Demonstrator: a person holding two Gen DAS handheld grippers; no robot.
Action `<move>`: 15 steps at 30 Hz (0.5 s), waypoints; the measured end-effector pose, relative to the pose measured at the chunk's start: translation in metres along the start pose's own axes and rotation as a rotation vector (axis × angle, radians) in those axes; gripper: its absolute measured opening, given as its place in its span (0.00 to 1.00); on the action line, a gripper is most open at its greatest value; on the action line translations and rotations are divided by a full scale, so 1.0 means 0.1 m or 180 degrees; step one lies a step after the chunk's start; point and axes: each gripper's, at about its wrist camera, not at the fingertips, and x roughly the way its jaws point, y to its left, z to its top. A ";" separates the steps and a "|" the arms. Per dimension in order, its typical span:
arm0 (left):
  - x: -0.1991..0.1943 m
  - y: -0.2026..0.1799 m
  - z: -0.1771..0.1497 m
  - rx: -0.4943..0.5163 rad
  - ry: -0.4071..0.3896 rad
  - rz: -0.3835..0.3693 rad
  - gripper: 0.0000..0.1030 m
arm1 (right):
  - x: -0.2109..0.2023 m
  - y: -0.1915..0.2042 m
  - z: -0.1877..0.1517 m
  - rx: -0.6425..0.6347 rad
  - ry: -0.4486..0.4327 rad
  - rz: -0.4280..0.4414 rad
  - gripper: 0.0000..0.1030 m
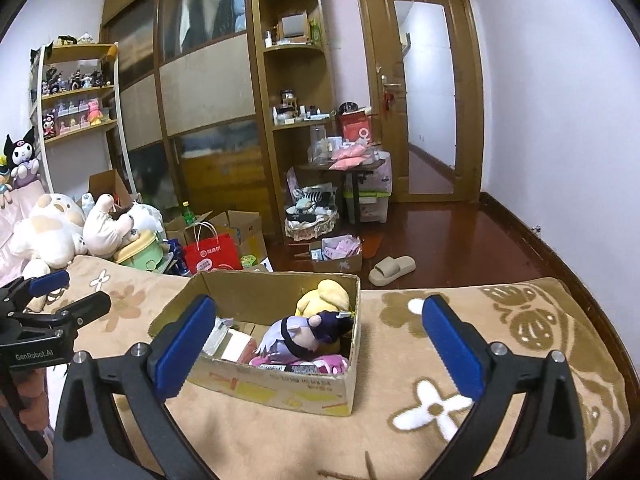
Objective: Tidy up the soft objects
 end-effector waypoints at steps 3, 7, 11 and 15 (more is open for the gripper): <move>-0.14 0.01 0.00 -0.0012 -0.0068 0.0009 0.97 | -0.13 0.01 -0.01 -0.0004 -0.0021 -0.0017 1.00; -0.31 0.05 -0.04 -0.0033 -0.0103 0.0057 0.98 | -0.31 0.04 0.00 -0.0043 -0.0065 -0.0062 1.00; -0.46 0.07 -0.08 -0.0047 -0.0141 0.0063 0.98 | -0.51 0.04 -0.04 -0.0004 -0.0141 -0.0118 1.00; -0.60 0.08 -0.16 -0.0025 -0.0177 0.0088 0.98 | -0.63 0.02 -0.09 0.0025 -0.0158 -0.0152 1.00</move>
